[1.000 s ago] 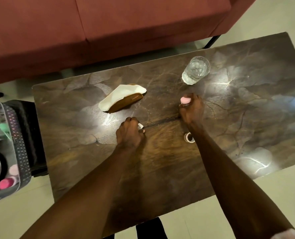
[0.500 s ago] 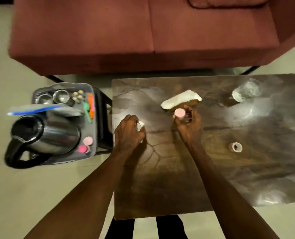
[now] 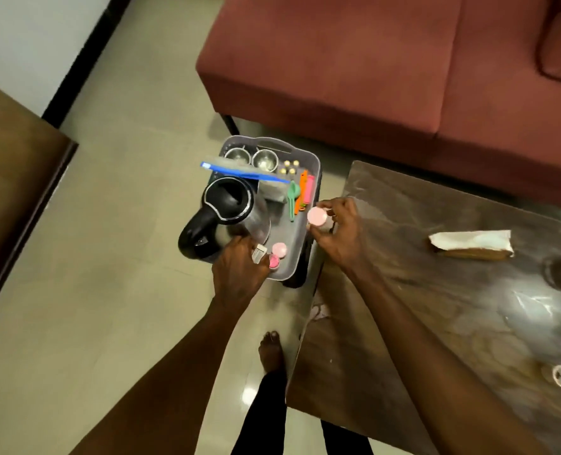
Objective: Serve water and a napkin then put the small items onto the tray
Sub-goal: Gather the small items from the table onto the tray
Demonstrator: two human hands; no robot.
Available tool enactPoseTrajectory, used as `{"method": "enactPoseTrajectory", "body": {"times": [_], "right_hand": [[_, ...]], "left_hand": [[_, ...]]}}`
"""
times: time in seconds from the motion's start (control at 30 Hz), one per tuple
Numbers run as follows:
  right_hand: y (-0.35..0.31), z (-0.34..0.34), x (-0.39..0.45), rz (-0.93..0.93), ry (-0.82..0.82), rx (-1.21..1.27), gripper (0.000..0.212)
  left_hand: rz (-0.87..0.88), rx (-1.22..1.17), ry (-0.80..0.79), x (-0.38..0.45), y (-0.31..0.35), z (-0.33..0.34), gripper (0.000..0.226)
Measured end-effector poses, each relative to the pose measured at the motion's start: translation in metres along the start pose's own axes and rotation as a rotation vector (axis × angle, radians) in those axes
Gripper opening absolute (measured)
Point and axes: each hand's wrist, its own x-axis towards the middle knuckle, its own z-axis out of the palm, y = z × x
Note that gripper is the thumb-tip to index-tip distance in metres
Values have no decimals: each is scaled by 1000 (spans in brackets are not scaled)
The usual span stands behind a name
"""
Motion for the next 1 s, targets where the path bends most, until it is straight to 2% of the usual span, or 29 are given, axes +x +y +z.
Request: {"method": "enactPoseTrajectory", "body": {"times": [0.23,0.4,0.57,0.73,1.0], "right_hand": [[1,50,26,-45,-366,-512,37],[12,74,34,-165,-446,-781,34],[24,86,37,-194,-478,-825,46],[33,89,36,-215,-499,-875,42],[33,82,35,-195,-477,-802,38]], "left_hand": [[-46,68,43,-4,-22,11,36],[-49,86,37,0,-32,22,40],[-47,117,49,1,-38,32,34],[-35,161,71,2,-36,38,34],[-51,171,64,3,-23,42,37]]}}
